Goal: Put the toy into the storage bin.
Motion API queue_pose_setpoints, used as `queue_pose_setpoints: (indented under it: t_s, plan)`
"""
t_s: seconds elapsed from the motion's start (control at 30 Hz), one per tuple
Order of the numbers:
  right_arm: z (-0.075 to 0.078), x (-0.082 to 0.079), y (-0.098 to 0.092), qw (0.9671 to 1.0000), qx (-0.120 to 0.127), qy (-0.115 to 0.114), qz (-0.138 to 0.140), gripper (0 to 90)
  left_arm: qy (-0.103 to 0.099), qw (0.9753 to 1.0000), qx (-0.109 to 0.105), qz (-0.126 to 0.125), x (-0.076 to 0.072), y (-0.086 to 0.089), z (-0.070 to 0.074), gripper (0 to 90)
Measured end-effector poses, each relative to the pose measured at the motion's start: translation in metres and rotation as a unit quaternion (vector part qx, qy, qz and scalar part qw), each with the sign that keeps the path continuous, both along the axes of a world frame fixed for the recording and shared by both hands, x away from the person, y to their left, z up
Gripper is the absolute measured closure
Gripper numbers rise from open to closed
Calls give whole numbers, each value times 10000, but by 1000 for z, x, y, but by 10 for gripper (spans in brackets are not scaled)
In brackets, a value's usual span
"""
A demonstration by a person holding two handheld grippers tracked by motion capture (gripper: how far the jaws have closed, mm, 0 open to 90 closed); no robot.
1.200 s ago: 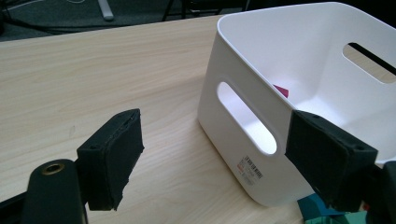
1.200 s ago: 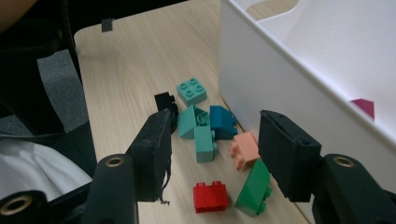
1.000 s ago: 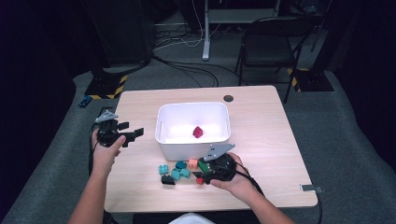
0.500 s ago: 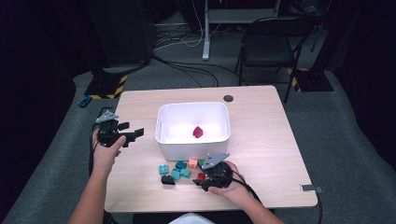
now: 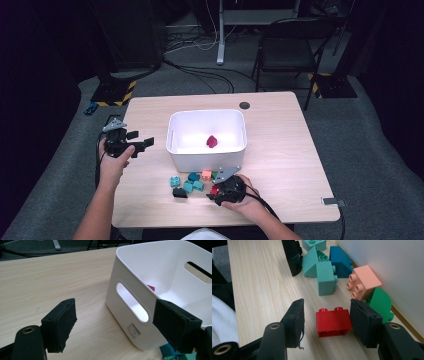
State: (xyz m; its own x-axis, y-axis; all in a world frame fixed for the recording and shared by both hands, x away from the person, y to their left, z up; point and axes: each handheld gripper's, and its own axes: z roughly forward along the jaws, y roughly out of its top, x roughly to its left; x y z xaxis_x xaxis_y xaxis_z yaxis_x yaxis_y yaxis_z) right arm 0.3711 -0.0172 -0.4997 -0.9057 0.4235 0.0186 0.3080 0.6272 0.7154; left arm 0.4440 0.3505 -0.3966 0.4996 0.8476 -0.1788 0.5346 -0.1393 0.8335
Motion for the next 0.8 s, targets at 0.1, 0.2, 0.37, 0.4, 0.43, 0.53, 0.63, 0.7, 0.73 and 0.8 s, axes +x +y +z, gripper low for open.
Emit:
queue_pose_setpoints:
  t_s: [0.1, 0.2, 0.37, 0.4, 0.43, 0.53, 0.63, 0.7, 0.73, 0.8]
  plan:
    - [-2, 0, 0, 10000, -22, -22, -12, 492, 1, 10000, 2, 2, 0, 0, 0, 187]
    - [-4, 0, -1, 10000, -40, 24, -29, 508, 0, 10000, 2, -1, 0, 0, 0, 187]
    - [-7, -1, 0, 9999, -113, 74, -5, 520, 14, 10000, -37, 27, 0, 0, 0, 187]
    - [-7, -1, 1, 9999, -123, 88, -1, 527, 10, 10000, -34, 24, 0, 0, 0, 187]
    - [-8, -1, 1, 9999, -121, 92, 16, 530, 11, 10000, -31, 22, 0, 0, 0, 187]
    - [-10, -1, 2, 9998, -179, 122, 28, 562, 10, 10000, -34, 25, 0, 0, 0, 187]
    - [-11, -2, 3, 9997, -174, 139, 92, 570, -11, 10000, -46, 40, -1, 0, 0, 187]
    - [-10, -2, 3, 9997, -160, 130, 111, 572, 6, 10000, -42, 32, -1, 1, 1, 187]
    - [-10, -2, 3, 9997, -164, 150, 102, 573, -8, 10000, -54, 44, -1, 1, 0, 187]
    - [-10, -2, 3, 9997, -158, 173, 116, 575, -6, 10000, -52, 39, -1, 1, 1, 187]
